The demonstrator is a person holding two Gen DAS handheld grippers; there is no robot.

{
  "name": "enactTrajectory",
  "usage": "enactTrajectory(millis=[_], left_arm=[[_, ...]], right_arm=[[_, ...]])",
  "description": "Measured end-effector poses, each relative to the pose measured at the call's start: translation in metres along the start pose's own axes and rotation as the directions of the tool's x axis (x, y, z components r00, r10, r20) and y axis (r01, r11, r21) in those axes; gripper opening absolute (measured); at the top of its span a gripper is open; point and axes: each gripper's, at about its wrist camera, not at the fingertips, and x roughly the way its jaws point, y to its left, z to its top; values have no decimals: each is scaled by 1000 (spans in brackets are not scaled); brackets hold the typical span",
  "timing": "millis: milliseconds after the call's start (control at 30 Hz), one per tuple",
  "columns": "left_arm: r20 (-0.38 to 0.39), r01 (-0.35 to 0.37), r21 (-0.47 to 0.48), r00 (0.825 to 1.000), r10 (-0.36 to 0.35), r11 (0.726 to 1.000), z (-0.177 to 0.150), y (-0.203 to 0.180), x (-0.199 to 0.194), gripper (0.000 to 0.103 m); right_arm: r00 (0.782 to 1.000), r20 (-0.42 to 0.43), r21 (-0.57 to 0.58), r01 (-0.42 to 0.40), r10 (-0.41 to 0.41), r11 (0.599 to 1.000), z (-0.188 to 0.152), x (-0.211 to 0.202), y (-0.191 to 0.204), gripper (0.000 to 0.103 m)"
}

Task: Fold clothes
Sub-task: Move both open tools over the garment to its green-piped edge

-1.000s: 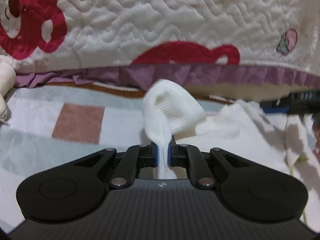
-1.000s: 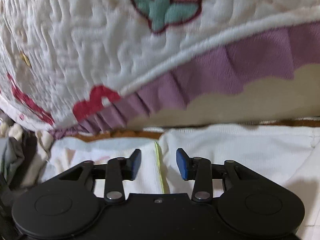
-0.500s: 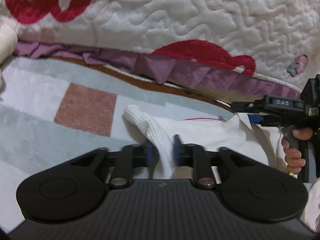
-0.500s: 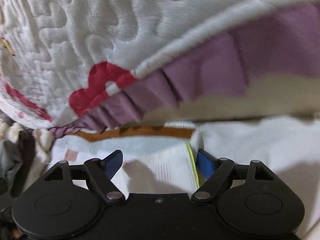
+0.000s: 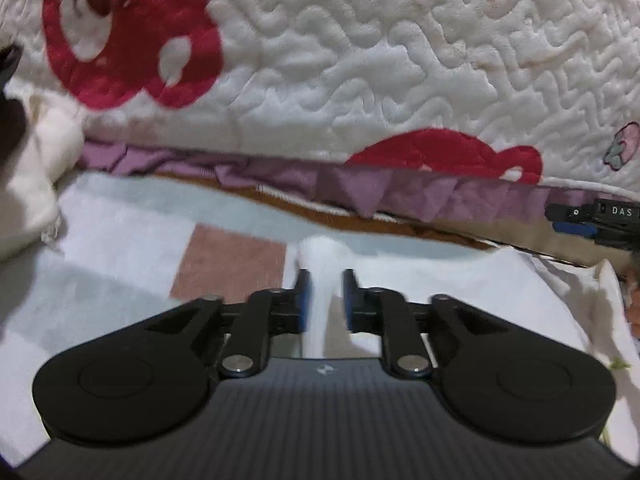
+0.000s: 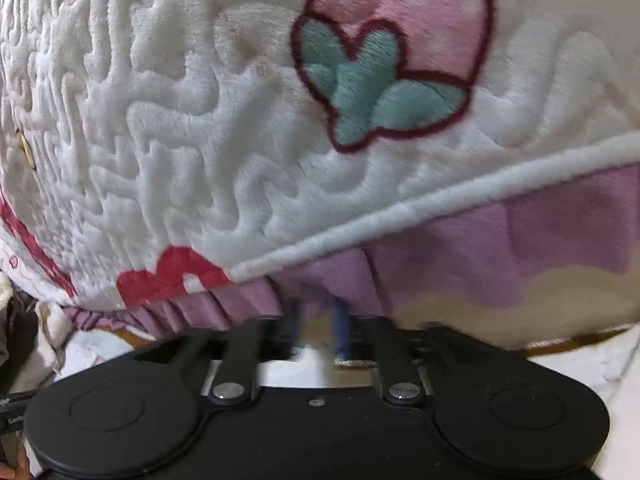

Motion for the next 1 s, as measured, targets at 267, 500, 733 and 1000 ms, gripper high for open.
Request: enactTrajectory(millis=[267, 500, 733, 1000], left_arm=[[-70, 26, 143, 997, -16, 989, -29, -17, -26, 45], [-71, 212, 333, 977, -200, 919, -30, -89, -51, 43], [-222, 381, 589, 924, -311, 713, -57, -201, -49, 46], [-199, 253, 872, 965, -171, 418, -108, -297, -8, 45]], right_arm=[[999, 33, 117, 24, -28, 993, -39, -62, -28, 59], [975, 120, 165, 168, -189, 972, -54, -135, -74, 60], [877, 121, 223, 432, -464, 874, -62, -173, -145, 60], [929, 30, 290, 344, -368, 893, -95, -168, -192, 59]])
